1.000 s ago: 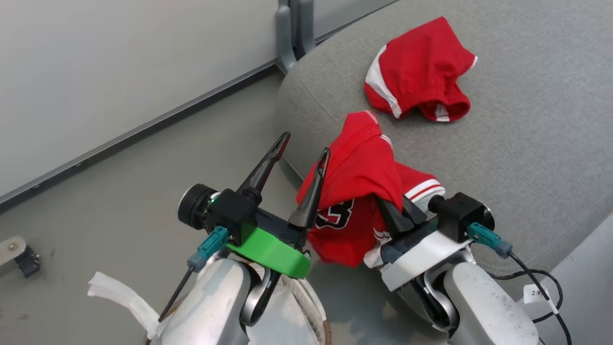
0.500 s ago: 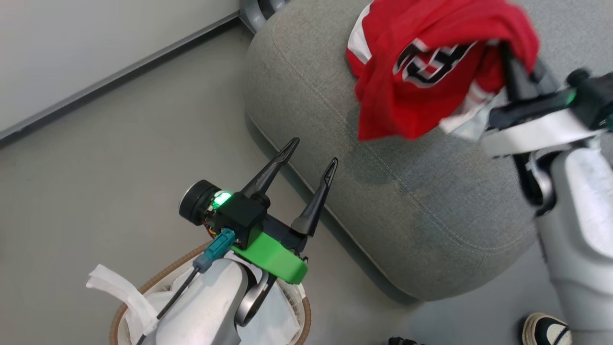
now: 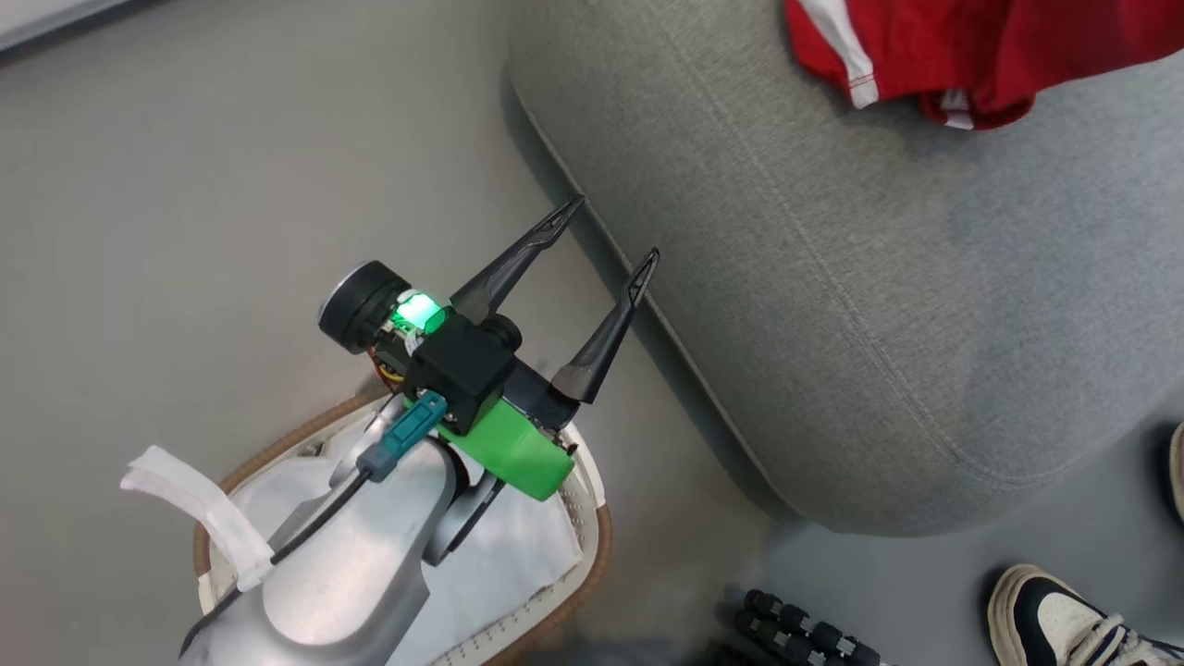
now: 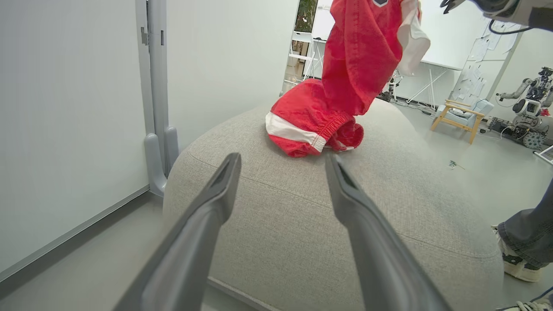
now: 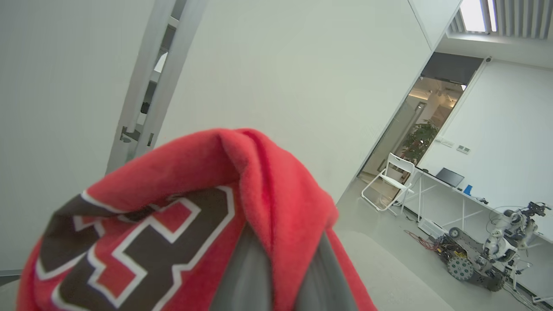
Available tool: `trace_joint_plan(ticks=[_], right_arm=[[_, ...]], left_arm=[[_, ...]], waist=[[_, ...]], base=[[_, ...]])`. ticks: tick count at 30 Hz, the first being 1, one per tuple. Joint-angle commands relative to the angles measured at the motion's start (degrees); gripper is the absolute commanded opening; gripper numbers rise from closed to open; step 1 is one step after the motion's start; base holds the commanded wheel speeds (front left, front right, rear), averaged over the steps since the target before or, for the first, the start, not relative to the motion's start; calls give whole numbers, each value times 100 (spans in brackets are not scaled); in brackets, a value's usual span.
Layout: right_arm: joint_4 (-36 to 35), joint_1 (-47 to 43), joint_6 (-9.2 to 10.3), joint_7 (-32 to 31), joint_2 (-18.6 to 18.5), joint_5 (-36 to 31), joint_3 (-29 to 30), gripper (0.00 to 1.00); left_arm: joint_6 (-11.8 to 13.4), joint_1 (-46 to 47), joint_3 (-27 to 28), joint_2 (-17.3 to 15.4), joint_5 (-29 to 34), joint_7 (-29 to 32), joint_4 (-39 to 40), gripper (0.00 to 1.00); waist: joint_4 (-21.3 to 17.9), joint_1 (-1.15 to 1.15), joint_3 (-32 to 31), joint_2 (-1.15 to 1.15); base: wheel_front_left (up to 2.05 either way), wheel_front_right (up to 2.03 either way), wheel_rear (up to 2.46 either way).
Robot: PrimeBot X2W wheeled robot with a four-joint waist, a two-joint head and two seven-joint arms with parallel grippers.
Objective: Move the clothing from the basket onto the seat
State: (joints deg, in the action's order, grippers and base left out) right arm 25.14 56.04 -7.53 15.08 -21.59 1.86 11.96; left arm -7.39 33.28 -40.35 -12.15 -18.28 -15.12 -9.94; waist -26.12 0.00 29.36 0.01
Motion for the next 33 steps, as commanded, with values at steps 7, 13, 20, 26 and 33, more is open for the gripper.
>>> trace_joint_plan(ticks=[7,13,20,26,33], right_arm=[[674,335,8,10,146,-427,436,0],[1239,50,8,10,296,-647,868,0],[1473,-252,8,10,476,-677,1055,100],[1328,-645,7,10,613,-596,1042,100],[722,-1444,8,9,594,-330,846,100]], left_arm=[[-18,437,-104,-66,46,-4,133,100],[-18,531,-73,-15,67,-4,85,100],[-18,302,193,-38,105,-4,-4,100],[-18,70,481,12,136,-4,-19,100],[-19,-356,919,236,130,-4,-93,100]], waist=[[667,0,1243,-1],[858,0,1442,-1],[812,0,1274,-1],[682,0,878,-1],[712,0,167,-1]], base=[[0,0,0],[0,0,0],[0,0,0],[0,0,0],[0,0,0]])
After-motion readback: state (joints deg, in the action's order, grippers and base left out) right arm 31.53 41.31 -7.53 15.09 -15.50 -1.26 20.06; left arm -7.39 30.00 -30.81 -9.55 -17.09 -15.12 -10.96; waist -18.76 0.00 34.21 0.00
